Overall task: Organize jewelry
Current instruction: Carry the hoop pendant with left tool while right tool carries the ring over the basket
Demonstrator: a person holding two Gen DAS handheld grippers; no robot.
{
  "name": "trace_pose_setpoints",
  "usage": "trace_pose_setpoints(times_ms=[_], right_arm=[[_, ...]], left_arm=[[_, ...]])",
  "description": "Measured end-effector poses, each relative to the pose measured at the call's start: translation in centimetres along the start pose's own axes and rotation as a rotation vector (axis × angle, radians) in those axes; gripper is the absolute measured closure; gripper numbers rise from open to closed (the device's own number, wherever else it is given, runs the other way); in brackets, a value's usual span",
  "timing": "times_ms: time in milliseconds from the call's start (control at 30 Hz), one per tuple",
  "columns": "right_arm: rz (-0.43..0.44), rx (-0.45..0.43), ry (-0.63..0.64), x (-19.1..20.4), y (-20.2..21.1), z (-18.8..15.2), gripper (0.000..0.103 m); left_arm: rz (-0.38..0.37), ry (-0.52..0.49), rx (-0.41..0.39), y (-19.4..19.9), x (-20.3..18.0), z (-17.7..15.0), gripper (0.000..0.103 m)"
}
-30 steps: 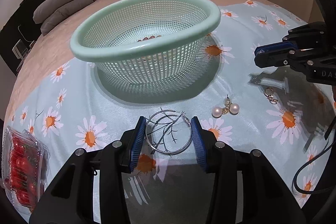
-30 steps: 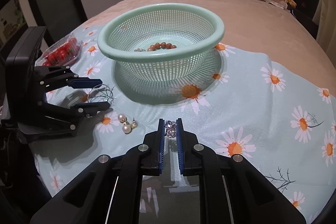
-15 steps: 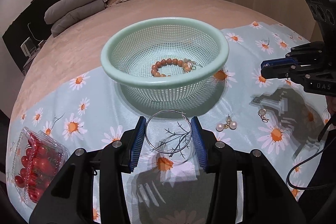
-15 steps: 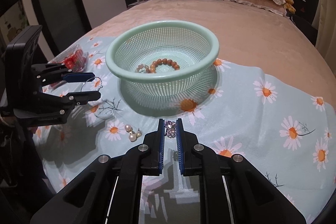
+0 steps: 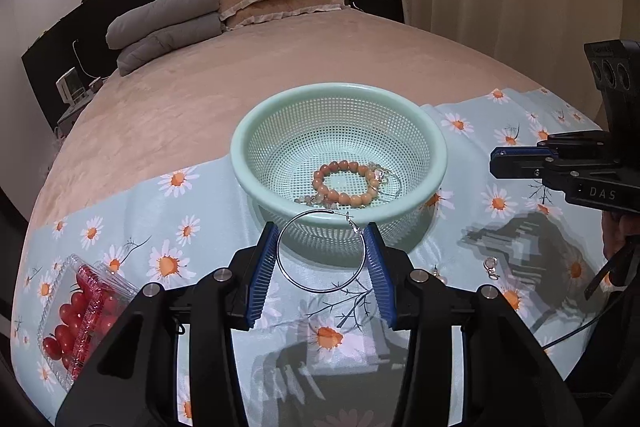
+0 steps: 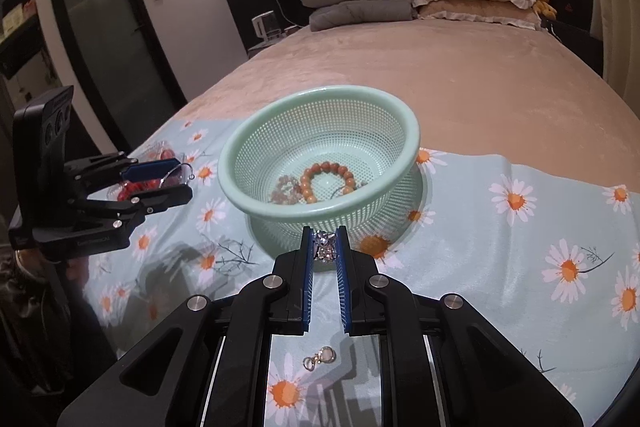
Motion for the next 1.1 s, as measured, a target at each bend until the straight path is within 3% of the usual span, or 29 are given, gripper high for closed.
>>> trace_pose_setpoints(times_ms=[333, 1100], right_arm=[[0.028, -0.098, -0.062, 0.6, -0.6, 2.6, 0.092], [-0.019, -0.052, -0.034, 0.8, -2.5, 2.2, 0.091]], left_arm=[[0.002, 0.045, -0.020, -0.1, -0.2, 1.9, 0.058], [0.027, 0.086, -0.026, -2.0, 0.5, 4.0, 0.058]])
Point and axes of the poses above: each gripper's, at about its wrist camera, not at the fingertips, and y roughly against the way its jaws point, x to its left, z to its top, the point moved 8 cm from there along -y, roughly the way its jaws point, and after that the axes turned 6 degrees about y, right-handed, at the moved point
